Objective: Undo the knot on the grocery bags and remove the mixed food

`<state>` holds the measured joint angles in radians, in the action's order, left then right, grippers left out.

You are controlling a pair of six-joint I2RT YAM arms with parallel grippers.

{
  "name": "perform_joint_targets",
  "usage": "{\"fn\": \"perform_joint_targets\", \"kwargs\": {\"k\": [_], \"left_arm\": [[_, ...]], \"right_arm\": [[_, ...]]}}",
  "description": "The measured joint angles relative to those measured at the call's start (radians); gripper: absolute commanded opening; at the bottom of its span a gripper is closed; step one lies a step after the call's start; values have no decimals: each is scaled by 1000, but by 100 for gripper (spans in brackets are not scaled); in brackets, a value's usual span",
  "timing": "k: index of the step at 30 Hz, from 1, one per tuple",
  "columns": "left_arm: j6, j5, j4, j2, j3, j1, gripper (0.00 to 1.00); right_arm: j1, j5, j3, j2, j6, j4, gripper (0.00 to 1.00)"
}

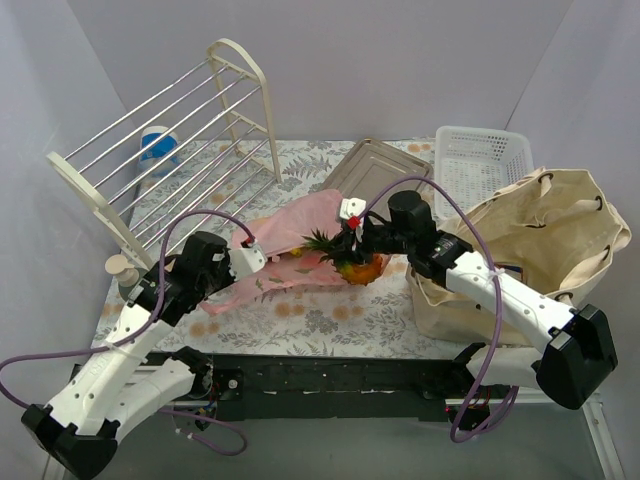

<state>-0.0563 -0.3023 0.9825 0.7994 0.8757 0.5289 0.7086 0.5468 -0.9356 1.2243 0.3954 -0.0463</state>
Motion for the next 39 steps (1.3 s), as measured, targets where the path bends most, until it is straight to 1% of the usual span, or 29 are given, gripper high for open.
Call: {"fn": "perform_joint_targets", "kwargs": {"k": [7, 10, 12, 14, 17, 20, 24, 27, 31, 35, 39], "left_arm": [[46, 137, 158, -11, 90, 28, 0], [47, 186, 169, -15, 135, 30, 0], [33, 215, 142, -30, 162, 30, 0], [5, 238, 106, -64, 159, 30, 0], [-24, 263, 122, -98, 130, 30, 0], [-38, 287, 129, -80, 103, 30, 0], [-40, 343, 131, -43, 88, 30, 0], [-30, 377, 126, -7, 88, 30, 0], [-4, 442, 92, 44, 139, 30, 0], [66, 481, -44, 87, 240, 30, 0], [126, 478, -168, 134, 282, 30, 0]], "right_arm": [[-1, 0, 18, -1, -31, 69, 1], [-1, -2, 18, -1, -32, 84, 1], [-2, -5, 21, -1, -32, 101, 1], [-2, -10, 28, -1, -34, 114, 1], [-2, -14, 36, -1, -35, 117, 1], [-4, -18, 36, -1, -39, 121, 1], [-16, -6, 14, 13, -87, 121, 1], [-39, 79, -95, 80, -108, 100, 1], [-64, 225, -275, 175, -55, 44, 1], [-67, 345, -403, 255, -41, 19, 1], [-66, 450, -451, 327, -145, 60, 1]]}}
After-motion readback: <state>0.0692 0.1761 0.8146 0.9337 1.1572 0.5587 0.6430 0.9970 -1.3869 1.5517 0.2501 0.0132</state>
